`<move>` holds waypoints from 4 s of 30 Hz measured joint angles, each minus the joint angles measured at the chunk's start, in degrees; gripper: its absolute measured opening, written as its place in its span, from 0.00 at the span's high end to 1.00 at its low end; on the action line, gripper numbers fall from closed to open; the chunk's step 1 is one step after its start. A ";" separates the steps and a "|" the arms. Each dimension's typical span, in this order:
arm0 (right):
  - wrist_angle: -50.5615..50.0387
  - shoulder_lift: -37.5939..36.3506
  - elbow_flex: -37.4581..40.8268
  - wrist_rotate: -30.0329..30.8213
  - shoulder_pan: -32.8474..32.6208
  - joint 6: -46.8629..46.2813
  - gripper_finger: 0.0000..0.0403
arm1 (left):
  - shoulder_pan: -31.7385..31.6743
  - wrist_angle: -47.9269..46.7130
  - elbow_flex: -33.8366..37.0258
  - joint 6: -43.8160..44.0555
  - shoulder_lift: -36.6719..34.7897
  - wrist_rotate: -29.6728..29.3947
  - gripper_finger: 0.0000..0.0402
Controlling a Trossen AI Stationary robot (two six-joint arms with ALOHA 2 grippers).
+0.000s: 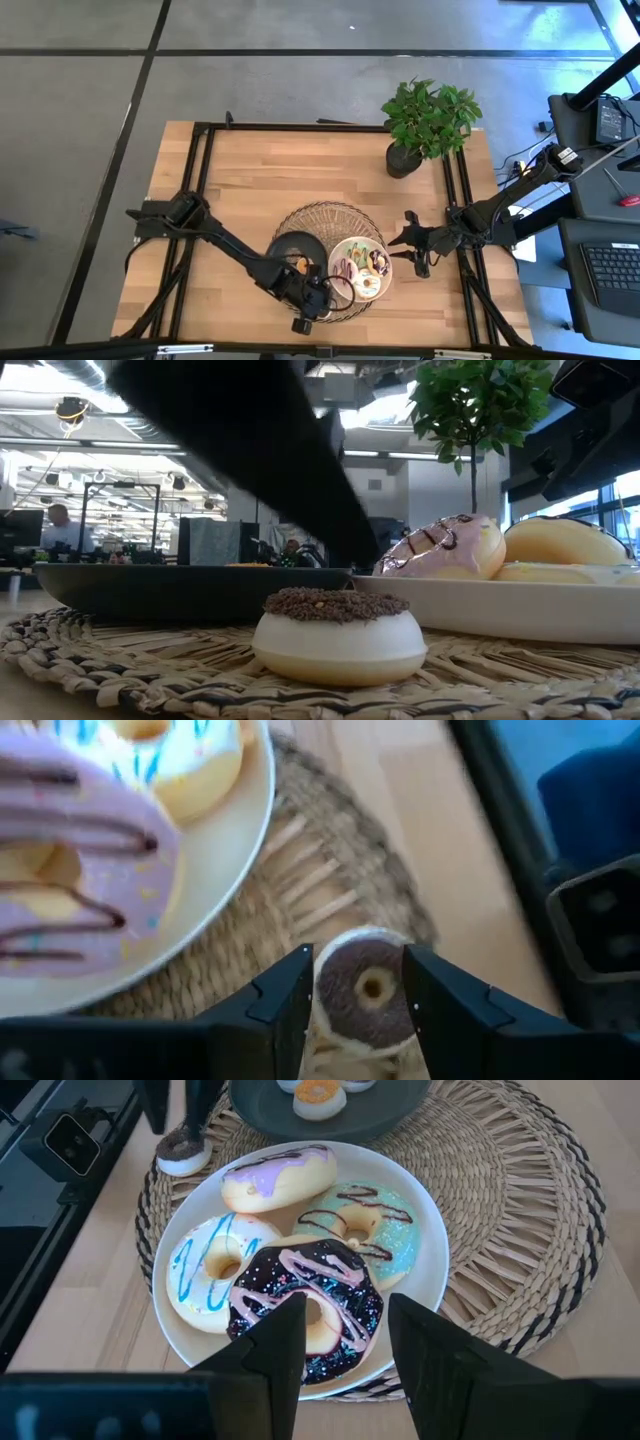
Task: Pick & Place donuts
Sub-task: Put the small dark brown donut into the black plate
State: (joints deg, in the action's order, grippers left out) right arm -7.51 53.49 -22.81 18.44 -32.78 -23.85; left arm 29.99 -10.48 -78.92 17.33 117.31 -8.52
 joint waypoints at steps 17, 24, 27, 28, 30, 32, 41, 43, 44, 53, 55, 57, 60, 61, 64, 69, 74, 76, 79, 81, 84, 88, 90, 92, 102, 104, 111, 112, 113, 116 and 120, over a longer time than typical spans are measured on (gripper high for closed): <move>-0.34 -0.02 0.00 0.00 -0.01 0.06 0.64 | -0.08 0.24 0.09 0.08 3.29 0.81 0.62; -0.54 -0.02 0.00 0.00 0.01 0.06 0.64 | -0.03 0.31 0.09 0.04 3.29 0.94 0.63; -0.57 -0.02 0.00 0.00 0.00 0.05 0.64 | -0.12 0.30 0.09 0.04 3.29 1.07 0.64; -0.57 -0.02 0.00 0.01 0.00 0.06 0.64 | -0.16 0.41 0.09 0.04 3.29 1.16 0.64; -0.57 -0.02 0.00 0.00 0.00 0.06 0.64 | -0.27 0.90 0.09 0.19 3.29 2.54 0.65; -0.57 -0.02 0.00 0.00 -0.01 0.06 0.64 | -0.47 2.07 0.09 0.41 3.29 4.33 0.66; -0.59 -0.02 0.00 0.00 0.00 0.04 0.64 | -1.48 1.21 0.11 0.52 2.60 7.03 0.83; -0.61 0.00 0.00 0.00 -0.01 0.00 0.64 | -1.93 0.04 0.11 0.80 1.39 7.01 0.88; -0.74 -0.02 0.00 0.00 -0.01 0.02 0.64 | -2.08 -1.36 0.11 0.91 0.59 6.88 0.90; -1.09 -0.02 0.00 0.00 0.01 0.02 0.64 | -2.52 -6.48 0.11 0.58 -4.25 6.32 0.97; -1.27 -0.02 0.00 0.00 0.01 0.02 0.64 | -2.48 -9.34 0.11 0.99 -6.28 4.95 0.96; -1.28 -0.02 0.00 0.00 0.00 0.02 0.64 | -2.50 -13.29 0.11 1.29 -8.54 2.75 0.96; -1.33 -0.02 0.00 0.00 0.00 0.02 0.64 | -2.50 -20.94 0.09 3.71 -11.97 -1.80 0.97; -1.33 -0.02 0.00 0.00 0.01 0.04 0.64 | -2.50 -24.30 0.11 4.99 -12.95 -3.82 0.98; -1.35 -0.02 0.00 0.00 0.01 0.00 0.64 | -2.50 -31.15 1.28 10.05 -15.35 -9.71 0.98; -1.40 -0.02 0.00 0.00 0.00 0.02 0.64 | -2.81 -32.19 6.15 18.16 -16.93 -11.93 0.97; -1.44 -0.02 0.00 0.00 -0.01 0.04 0.64 | -3.15 -26.44 11.11 19.25 -16.98 -12.83 0.97; -1.42 -0.02 0.00 0.00 -0.01 0.00 0.64 | -3.44 -25.35 11.79 20.05 -16.93 -12.07 0.96; -1.42 -0.02 0.00 0.00 0.00 0.03 0.64 | -3.64 -24.79 11.98 20.47 -16.93 -11.81 0.96; -1.42 -0.02 0.00 0.00 0.01 0.00 0.64 | -3.62 -23.56 12.00 20.50 -16.93 -12.46 0.96; -1.42 -0.02 0.00 0.00 0.01 -0.02 0.64 | -3.62 -23.46 12.00 20.53 -16.95 -12.43 0.96; -1.42 -0.02 0.00 0.00 0.01 -0.02 0.64 | -3.59 -23.41 12.00 20.96 -16.95 -12.59 0.96; -1.42 -0.02 0.00 0.00 -0.01 -0.02 0.64 | -3.59 -23.37 12.00 20.98 -16.95 -12.62 0.96; -1.42 -0.02 0.00 0.00 -0.01 -0.02 0.64 | -3.59 -23.52 12.00 20.98 -16.95 -12.63 0.96; -1.42 -0.02 0.00 0.00 0.00 -0.03 0.64 | -3.59 -23.76 12.00 20.96 -16.95 -12.98 0.96; -1.42 -0.02 0.00 0.00 0.00 -0.05 0.64 | -3.58 -23.75 12.00 20.97 -16.95 -12.96 0.96; -1.42 -0.02 0.00 0.00 -0.01 -0.05 0.64 | -3.46 -23.76 12.00 20.98 -16.95 -12.92 0.96; -1.42 -0.02 0.00 0.00 0.01 -0.05 0.64 | -3.46 -23.76 12.00 20.98 -16.95 -12.92 0.96; -1.42 -0.02 0.00 0.00 -0.01 -0.07 0.64 | -3.46 -23.76 12.00 20.98 -16.95 -12.92 0.96; -1.42 -0.02 0.00 0.00 0.00 -0.07 0.64 | -3.46 -23.78 12.00 21.16 -16.95 -12.89 0.96; -1.42 -0.02 0.00 0.00 0.00 -0.07 0.64 | -3.46 -23.82 12.00 21.99 -16.95 -11.85 0.96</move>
State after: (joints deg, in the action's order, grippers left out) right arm -8.93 53.47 -22.81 18.44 -32.79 -23.92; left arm 26.52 -34.30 -66.92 39.31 100.36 -20.36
